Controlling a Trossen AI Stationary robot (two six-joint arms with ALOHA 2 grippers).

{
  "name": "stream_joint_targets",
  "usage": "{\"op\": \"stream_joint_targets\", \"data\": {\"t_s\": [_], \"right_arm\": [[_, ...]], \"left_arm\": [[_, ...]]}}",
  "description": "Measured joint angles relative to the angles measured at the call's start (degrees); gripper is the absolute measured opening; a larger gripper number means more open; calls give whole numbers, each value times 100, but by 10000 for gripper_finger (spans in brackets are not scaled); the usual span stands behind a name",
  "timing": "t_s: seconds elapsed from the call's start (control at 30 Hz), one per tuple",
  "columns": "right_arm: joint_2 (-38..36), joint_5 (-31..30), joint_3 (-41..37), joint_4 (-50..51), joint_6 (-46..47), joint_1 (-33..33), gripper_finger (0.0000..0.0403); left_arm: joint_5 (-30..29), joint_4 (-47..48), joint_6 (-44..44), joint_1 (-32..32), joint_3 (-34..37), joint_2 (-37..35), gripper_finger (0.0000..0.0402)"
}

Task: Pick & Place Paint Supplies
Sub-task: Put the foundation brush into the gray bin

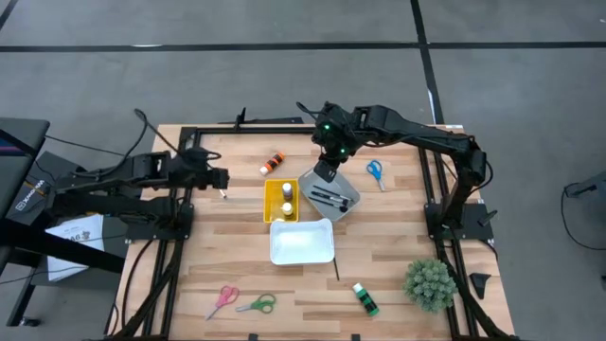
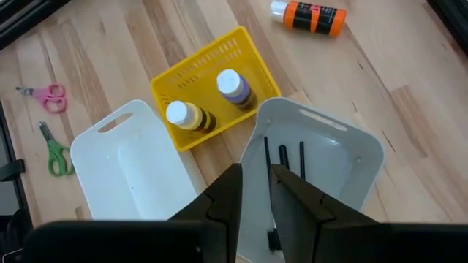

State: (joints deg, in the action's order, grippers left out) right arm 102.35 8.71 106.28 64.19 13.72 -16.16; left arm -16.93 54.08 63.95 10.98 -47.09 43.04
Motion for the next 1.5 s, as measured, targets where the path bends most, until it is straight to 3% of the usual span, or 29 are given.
{"op": "stream_joint_targets", "data": {"t_s": [0.1,0.37,0.73,1.03,1.5], "right_arm": [[0,0,0,-32,-1,0,68],[0,1,0,-53,-1,0,68],[0,2,0,-83,28,0,68],[0,7,0,-86,28,0,68],[0,19,0,-85,-69,0,68]], "left_arm": [[-437,187,752,0,0,164,127],[-476,190,1306,1,0,966,127],[-621,700,2996,-67,0,2798,127],[-546,711,3699,-68,0,3871,127],[-428,578,4305,-63,0,4754,127]]}}
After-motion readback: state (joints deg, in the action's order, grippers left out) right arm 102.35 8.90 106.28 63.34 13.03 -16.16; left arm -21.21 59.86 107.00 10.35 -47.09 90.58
